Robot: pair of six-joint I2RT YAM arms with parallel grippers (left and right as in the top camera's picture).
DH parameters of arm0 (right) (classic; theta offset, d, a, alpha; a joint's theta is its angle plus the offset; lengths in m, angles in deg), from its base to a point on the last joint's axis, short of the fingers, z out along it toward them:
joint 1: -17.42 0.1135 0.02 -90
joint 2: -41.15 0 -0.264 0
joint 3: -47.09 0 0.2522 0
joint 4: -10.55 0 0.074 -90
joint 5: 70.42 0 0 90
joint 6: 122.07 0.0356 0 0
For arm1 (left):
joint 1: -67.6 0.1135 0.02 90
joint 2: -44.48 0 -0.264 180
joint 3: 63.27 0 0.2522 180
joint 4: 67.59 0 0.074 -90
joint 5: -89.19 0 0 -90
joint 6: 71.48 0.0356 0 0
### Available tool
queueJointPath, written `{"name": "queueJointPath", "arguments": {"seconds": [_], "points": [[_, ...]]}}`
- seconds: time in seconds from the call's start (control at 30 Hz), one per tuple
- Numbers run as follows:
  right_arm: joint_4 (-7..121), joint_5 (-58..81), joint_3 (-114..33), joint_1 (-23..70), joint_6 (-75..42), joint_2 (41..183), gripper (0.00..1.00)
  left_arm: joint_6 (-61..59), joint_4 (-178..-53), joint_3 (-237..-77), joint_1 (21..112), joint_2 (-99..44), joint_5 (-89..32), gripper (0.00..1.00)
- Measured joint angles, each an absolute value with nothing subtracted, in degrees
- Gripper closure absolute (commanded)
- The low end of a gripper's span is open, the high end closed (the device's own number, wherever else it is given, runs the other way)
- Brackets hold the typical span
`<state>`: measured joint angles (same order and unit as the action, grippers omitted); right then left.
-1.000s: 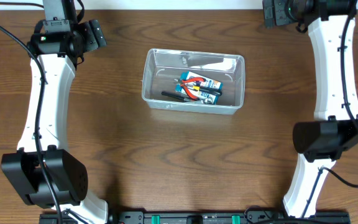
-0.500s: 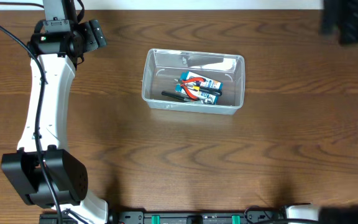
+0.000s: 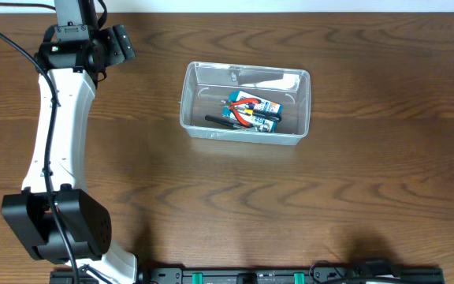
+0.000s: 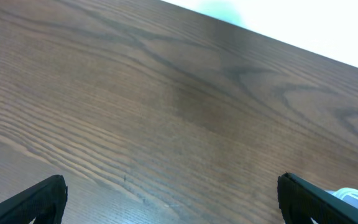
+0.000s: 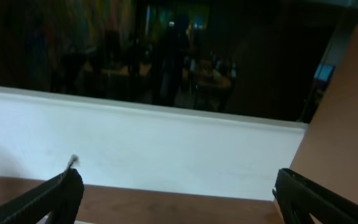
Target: Pack container
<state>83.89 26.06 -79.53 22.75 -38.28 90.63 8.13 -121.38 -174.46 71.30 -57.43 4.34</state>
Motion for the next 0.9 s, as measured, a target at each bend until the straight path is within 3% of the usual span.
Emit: {"name": "queueJointPath", "arguments": {"seconds": [0.27,0.53,0.9], "points": [[71.43,26.06,-42.2,21.76,-36.51,68.38,0.01,8.1,-121.38,-174.46,71.3,-57.43,4.34,0.02],[50.51,25.12,-9.02,21.06,-32.43,54.32,0.01,8.1,-121.38,-174.46,71.3,-57.43,4.36,0.02],[31.56,23.62,19.37,21.02,-27.86,42.65,0.01,8.1,-121.4,-174.46,71.3,-57.43,4.34,0.02]]}}
